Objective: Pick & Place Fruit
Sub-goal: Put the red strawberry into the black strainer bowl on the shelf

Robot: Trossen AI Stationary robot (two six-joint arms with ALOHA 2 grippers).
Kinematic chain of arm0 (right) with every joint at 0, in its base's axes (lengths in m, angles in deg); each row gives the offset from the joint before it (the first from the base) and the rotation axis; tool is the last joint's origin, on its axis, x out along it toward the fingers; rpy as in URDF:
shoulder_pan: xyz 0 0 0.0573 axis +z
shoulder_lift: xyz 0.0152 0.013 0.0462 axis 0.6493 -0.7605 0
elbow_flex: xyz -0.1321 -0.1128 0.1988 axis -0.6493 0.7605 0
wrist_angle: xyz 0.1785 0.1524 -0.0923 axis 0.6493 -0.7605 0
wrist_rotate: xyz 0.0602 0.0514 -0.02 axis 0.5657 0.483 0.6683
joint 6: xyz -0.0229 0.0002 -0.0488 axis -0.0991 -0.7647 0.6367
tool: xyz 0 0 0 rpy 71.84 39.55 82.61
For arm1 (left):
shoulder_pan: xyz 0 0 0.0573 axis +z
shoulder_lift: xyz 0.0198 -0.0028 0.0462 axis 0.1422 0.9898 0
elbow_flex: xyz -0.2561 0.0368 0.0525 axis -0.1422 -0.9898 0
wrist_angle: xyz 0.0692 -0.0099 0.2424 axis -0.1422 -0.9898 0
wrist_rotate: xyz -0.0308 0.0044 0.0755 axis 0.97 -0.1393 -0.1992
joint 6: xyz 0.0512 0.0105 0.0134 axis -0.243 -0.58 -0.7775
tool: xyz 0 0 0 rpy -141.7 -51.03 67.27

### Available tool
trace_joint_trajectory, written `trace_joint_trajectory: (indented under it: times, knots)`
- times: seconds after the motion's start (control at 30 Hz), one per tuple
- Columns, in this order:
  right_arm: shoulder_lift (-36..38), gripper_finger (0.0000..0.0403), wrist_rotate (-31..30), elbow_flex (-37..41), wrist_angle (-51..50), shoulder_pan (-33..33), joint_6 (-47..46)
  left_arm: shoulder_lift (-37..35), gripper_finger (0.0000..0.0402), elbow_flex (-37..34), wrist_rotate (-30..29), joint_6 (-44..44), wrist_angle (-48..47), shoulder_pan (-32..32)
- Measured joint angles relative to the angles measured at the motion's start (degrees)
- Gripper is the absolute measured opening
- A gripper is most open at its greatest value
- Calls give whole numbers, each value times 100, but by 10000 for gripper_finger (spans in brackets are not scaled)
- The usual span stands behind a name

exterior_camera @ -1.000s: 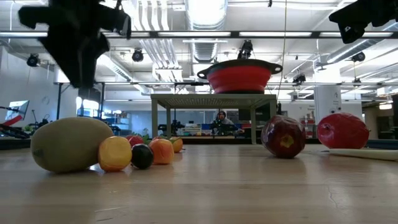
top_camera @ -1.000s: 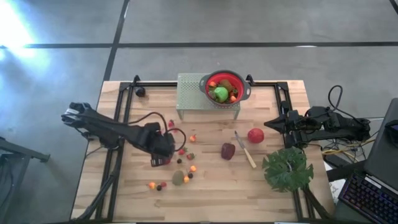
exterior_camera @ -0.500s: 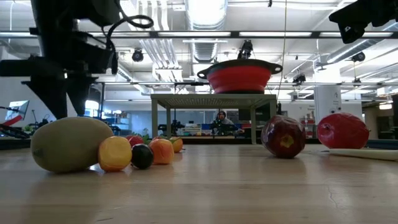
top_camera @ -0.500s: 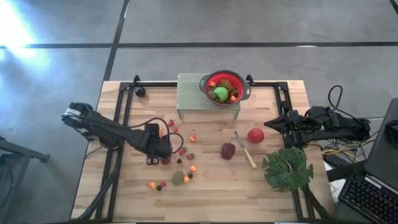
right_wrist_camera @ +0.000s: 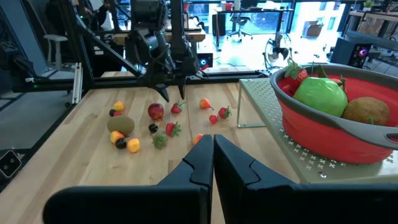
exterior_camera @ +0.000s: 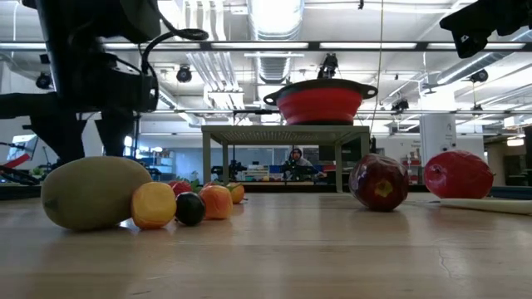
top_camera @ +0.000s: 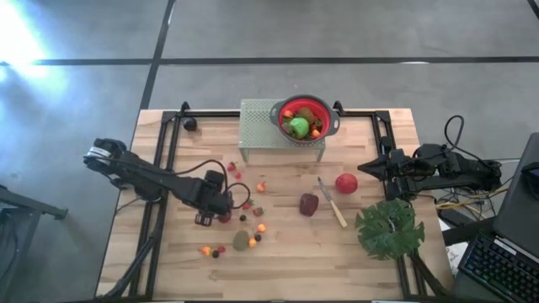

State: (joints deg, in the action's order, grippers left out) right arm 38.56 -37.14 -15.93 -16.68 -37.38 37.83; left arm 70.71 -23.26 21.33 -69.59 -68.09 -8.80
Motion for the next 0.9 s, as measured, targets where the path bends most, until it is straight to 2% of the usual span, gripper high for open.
trace_joint_trajectory:
  times: [0.13, 0.47, 0.73, 0.9]
  knots:
    - [1, 8, 0, 0, 0, -1, 0, 0, 243, 0, 7, -405, 167, 0]
    - [0, 8, 0, 0, 0, 0, 2, 4, 243, -331, 116, -505, 257, 0]
    - [0, 8, 0, 0, 0, -2, 0, 7, 243, -730, 118, -870, 1161, 4]
    - [0, 8, 0, -1, 0, 0, 0, 7, 234, -811, 122, -957, 1221, 11]
